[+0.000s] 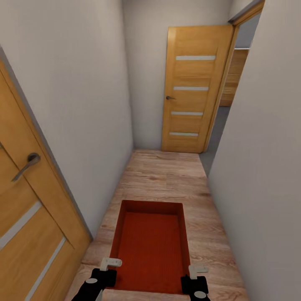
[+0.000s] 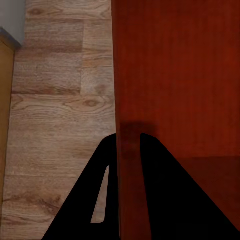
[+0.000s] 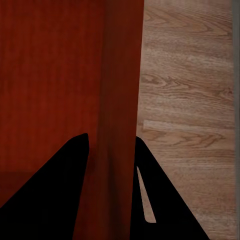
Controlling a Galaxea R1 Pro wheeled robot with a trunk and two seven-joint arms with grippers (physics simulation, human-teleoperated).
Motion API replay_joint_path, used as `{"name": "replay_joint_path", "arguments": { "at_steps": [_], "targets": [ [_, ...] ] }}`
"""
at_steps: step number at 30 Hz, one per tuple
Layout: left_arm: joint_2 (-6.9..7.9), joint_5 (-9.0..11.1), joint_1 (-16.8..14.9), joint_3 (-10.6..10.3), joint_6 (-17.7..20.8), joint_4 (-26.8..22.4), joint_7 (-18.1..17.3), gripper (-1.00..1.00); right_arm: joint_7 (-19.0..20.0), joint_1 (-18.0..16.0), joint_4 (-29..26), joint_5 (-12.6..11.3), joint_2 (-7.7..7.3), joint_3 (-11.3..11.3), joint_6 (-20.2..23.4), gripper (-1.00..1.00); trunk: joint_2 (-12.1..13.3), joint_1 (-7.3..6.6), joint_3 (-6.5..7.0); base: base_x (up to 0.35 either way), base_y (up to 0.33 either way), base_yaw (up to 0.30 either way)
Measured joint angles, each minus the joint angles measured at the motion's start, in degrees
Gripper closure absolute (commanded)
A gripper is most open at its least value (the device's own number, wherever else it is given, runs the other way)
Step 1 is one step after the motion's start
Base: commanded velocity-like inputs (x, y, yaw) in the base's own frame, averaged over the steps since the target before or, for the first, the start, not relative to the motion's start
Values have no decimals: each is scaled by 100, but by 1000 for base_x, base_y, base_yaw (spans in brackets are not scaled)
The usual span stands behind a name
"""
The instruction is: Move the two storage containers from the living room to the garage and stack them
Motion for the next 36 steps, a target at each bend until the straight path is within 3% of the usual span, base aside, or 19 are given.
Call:
{"name": "replay_joint_path", "arguments": {
  "at_steps": [36],
  "targets": [
    [-1,15,0,-47,2,42,3,100,17,34,1,-8,-15,-14,-2,100,0,0,0,313,0,0]
  ]
}}
